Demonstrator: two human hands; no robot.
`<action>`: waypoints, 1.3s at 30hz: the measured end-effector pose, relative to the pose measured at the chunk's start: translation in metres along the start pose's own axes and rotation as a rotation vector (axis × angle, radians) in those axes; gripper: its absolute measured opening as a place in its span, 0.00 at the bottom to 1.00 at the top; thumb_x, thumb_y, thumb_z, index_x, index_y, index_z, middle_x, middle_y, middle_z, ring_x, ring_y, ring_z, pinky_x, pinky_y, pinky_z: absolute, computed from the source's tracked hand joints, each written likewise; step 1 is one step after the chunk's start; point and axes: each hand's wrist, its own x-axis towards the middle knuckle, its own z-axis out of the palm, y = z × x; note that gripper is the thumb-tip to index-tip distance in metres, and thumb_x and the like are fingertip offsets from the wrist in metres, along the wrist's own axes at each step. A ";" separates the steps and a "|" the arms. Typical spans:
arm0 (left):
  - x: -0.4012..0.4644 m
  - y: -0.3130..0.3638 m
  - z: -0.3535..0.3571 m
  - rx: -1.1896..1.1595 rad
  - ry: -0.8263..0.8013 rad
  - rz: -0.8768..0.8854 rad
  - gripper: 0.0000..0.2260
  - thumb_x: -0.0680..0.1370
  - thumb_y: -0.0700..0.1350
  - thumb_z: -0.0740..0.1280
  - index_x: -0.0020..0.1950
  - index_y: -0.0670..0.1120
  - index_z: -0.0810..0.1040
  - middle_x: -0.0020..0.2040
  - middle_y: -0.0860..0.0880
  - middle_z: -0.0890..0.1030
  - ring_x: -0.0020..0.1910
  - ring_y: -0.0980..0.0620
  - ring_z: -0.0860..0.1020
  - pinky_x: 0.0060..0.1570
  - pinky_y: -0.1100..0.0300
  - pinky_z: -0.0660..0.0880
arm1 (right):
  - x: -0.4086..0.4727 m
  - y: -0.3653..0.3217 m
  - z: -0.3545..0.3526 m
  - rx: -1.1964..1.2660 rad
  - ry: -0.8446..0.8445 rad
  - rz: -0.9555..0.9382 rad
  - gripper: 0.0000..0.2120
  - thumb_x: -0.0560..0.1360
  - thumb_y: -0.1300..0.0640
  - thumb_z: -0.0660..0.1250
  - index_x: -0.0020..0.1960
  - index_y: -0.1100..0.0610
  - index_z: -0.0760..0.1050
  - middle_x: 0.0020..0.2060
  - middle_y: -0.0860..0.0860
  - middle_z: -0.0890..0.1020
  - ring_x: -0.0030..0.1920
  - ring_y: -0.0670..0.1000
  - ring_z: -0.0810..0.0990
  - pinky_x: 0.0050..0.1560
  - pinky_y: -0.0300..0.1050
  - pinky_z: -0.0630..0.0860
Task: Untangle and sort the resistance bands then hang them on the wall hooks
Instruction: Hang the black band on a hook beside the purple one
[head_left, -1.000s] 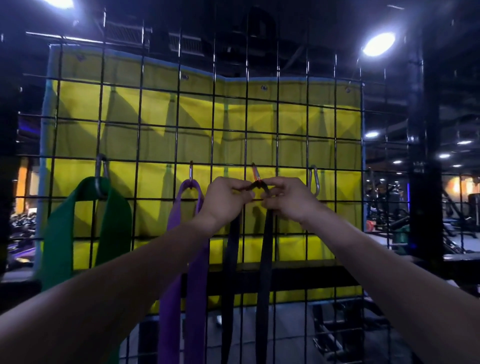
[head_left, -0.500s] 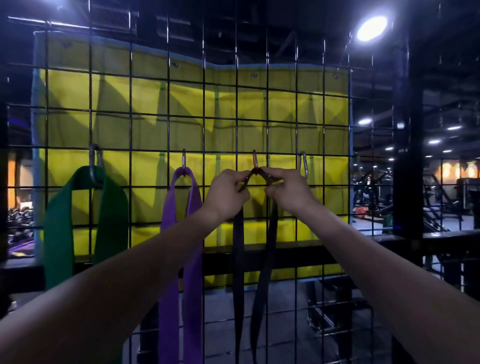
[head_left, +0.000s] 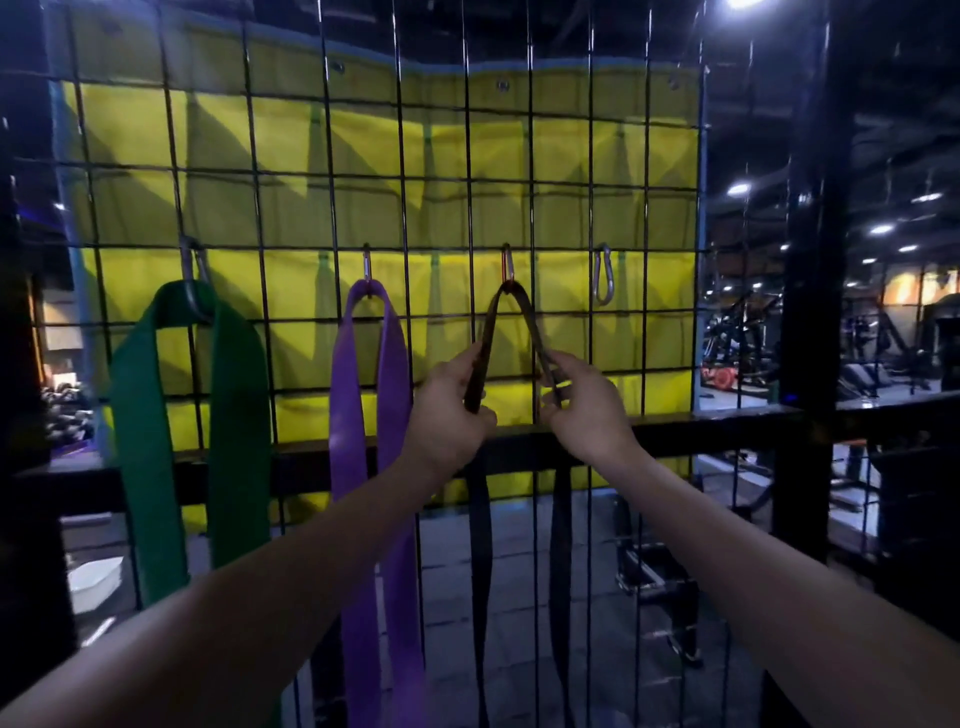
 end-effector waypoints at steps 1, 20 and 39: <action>-0.008 -0.005 0.002 0.033 0.008 -0.008 0.31 0.72 0.33 0.67 0.73 0.47 0.63 0.60 0.45 0.75 0.52 0.53 0.75 0.45 0.72 0.73 | -0.010 0.005 0.002 -0.019 -0.005 0.005 0.25 0.72 0.68 0.63 0.68 0.57 0.68 0.55 0.56 0.77 0.53 0.55 0.77 0.49 0.38 0.70; -0.185 -0.077 0.041 -0.017 -0.193 -0.247 0.12 0.77 0.35 0.62 0.58 0.46 0.76 0.48 0.49 0.78 0.48 0.53 0.76 0.48 0.69 0.71 | -0.183 0.074 0.040 -0.145 -0.203 0.393 0.06 0.73 0.64 0.65 0.48 0.62 0.79 0.44 0.58 0.83 0.47 0.57 0.81 0.43 0.43 0.75; -0.246 -0.089 0.036 -0.264 -0.386 -0.405 0.08 0.74 0.33 0.66 0.52 0.38 0.79 0.50 0.44 0.81 0.49 0.54 0.79 0.57 0.63 0.73 | -0.248 0.062 0.045 0.212 -0.376 0.502 0.06 0.71 0.68 0.69 0.45 0.59 0.78 0.38 0.48 0.80 0.40 0.41 0.78 0.44 0.30 0.73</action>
